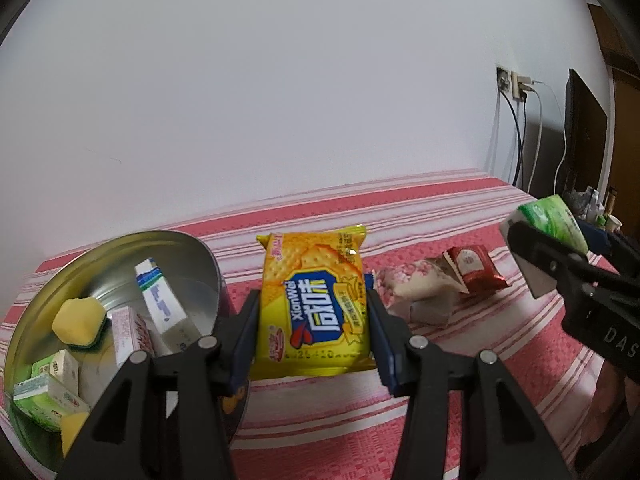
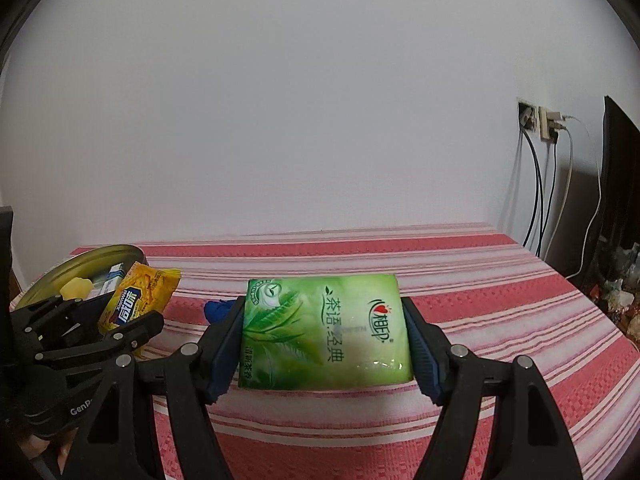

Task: Organize objects
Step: 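Lift the green tea pack with the right tool while the left tool lifts the yellow packet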

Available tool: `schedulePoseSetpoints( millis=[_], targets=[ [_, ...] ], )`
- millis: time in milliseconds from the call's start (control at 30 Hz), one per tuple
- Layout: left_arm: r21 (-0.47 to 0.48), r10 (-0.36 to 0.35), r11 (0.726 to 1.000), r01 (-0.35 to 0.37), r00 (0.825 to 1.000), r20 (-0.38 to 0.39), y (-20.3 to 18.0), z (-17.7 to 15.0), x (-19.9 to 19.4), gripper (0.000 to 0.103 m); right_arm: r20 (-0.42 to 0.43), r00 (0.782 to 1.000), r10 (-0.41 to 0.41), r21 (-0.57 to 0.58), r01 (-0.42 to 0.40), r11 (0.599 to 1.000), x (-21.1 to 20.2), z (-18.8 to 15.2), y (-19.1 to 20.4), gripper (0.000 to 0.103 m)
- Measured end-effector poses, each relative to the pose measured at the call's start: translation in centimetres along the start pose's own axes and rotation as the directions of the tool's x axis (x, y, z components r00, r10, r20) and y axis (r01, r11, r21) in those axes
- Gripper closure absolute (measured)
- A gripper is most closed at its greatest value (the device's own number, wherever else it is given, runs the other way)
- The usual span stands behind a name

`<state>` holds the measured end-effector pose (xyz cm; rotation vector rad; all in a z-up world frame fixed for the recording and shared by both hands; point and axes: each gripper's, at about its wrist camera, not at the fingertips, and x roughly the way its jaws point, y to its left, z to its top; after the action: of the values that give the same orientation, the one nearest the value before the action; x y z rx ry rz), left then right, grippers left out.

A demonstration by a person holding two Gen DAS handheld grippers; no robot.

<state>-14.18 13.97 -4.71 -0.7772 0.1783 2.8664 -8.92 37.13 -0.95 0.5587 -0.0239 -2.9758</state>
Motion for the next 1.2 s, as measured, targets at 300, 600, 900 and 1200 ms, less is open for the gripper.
schedulePoseSetpoints(
  millis=[300, 600, 900, 1200],
  targets=[
    [-0.011, 0.002, 1.000, -0.002, 1.000, 0.026, 0.7, 0.2, -0.6, 0.053, 0.022, 1.000, -0.009, -0.016, 0.010, 1.000, -0.5, 0.0, 0.5, 0.029],
    [-0.030, 0.004, 1.000, -0.002, 0.998, 0.064, 1.6, 0.2, -0.8, 0.053, 0.049, 0.999, -0.019, -0.028, 0.020, 0.999, -1.3, -0.2, 1.3, 0.029],
    [-0.050, 0.008, 0.999, -0.003, 0.995, 0.099, 2.2, -0.1, -1.2, 0.053, 0.066, 0.997, -0.036, -0.042, 0.039, 0.998, -1.9, -0.5, 2.0, 0.029],
    [-0.068, 0.009, 0.998, 0.002, 0.989, 0.149, 3.1, -0.7, -1.8, 0.053, 0.089, 0.994, -0.058, -0.042, 0.062, 0.997, -2.4, -0.5, 2.0, 0.029]
  ],
)
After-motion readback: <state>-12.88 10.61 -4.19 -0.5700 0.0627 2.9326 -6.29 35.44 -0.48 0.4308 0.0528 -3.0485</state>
